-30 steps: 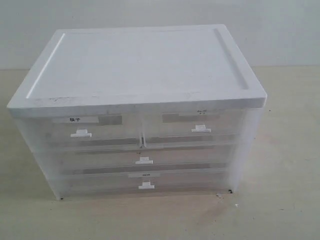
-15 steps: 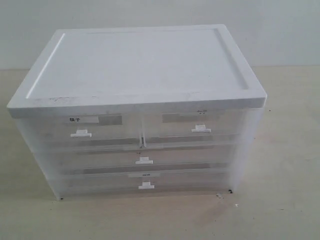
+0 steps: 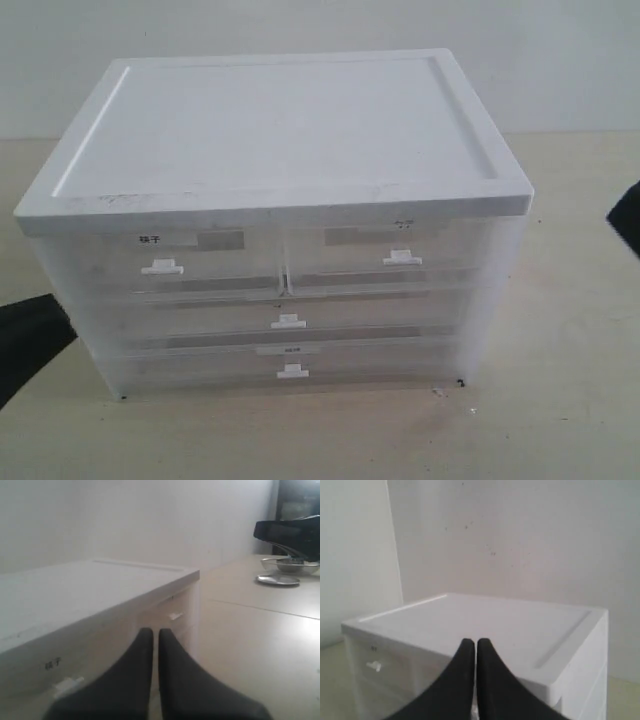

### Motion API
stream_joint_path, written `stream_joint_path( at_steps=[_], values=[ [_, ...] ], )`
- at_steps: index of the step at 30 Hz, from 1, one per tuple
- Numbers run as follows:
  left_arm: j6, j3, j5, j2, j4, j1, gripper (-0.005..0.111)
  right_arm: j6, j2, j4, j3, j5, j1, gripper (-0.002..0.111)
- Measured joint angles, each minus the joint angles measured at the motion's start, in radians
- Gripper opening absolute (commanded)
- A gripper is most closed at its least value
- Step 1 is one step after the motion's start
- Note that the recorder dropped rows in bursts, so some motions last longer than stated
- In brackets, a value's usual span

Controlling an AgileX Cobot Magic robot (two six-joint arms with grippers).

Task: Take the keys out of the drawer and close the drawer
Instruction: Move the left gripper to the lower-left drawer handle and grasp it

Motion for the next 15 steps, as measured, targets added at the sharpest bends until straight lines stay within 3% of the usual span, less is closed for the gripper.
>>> stream_joint_path(
  at_steps=[9, 12, 15],
  values=[
    [0.295, -0.002, -0.103, 0.383, 0.001, -0.010, 0.004, -0.212, 0.384, -0.056, -0.001, -0.138, 0.000, 0.000],
    [0.419, -0.002, -0.103, 0.513, -0.039, -0.080, 0.004, -0.297, 0.485, -0.046, -0.001, -0.180, 0.000, 0.000],
    [0.564, -0.004, -0.105, 0.654, -0.128, -0.203, 0.004, -0.372, 0.569, -0.024, -0.001, -0.215, 0.000, 0.000]
  ],
)
